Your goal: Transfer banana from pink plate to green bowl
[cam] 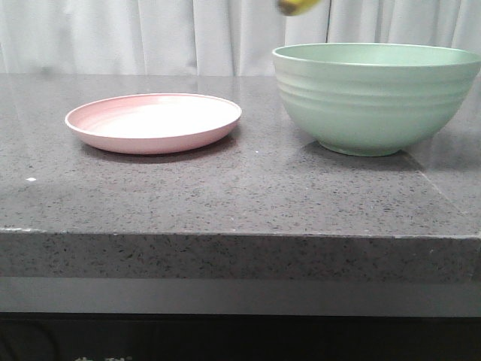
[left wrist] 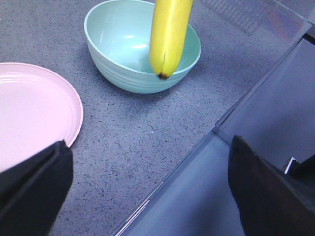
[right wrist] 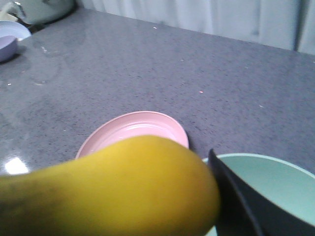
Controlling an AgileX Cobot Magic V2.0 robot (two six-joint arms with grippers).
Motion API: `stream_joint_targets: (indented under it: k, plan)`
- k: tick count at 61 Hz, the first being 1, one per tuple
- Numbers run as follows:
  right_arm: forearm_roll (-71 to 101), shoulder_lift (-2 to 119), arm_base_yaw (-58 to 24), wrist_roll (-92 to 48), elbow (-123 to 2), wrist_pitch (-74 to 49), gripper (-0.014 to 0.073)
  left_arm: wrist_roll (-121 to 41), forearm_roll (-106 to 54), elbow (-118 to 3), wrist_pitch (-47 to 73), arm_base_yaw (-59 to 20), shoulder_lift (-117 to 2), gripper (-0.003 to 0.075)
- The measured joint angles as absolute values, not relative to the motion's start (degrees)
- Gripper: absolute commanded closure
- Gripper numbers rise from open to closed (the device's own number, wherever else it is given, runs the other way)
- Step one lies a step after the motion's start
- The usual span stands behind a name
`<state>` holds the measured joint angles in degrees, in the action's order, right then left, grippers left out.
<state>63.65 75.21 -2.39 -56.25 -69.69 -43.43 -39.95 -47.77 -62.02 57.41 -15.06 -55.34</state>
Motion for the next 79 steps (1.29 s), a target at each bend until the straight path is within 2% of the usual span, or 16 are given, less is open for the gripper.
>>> stream_joint_targets:
  k: [12,33,36,39,45,51,79]
  plan:
    - [56.8,80.9,1.9,-47.8,-76.1,-48.2,0.039,-39.9,-47.8,-62.0,57.3,-15.1,-55.3,0.0091]
    - [55.3,91.5,3.6,-45.9,-81.0,-49.1,0.0384,-39.9,-47.7,-62.0,56.8,-15.1,-55.3,0.0091]
    - [55.3,92.6,3.6,-45.9,-81.1,-49.1,0.0352,-39.9,-47.7,-62.0,56.8,-15.1,-55.3,0.0091]
    - [55.2,93.8,3.6,-45.8,-81.1,-49.1,0.0284,-39.9,-47.7,-62.0,56.7,-15.1,-55.3,0.0091]
    - [55.1,95.6,3.6,-45.8,-81.1,-49.1,0.0073,-39.9,-47.7,-62.0,56.7,-15.1,-55.3,0.0091]
    - [55.0,96.6,3.6,-45.8,-81.1,-48.9,-0.004,-39.9,-47.7,-62.0,56.7,-15.1,-55.3,0.0091]
    - [50.7,94.7,3.6,-44.2,-81.7,-48.6,-0.0049,-39.9,-47.7,-62.0,56.6,-15.1,-55.3,0.0091]
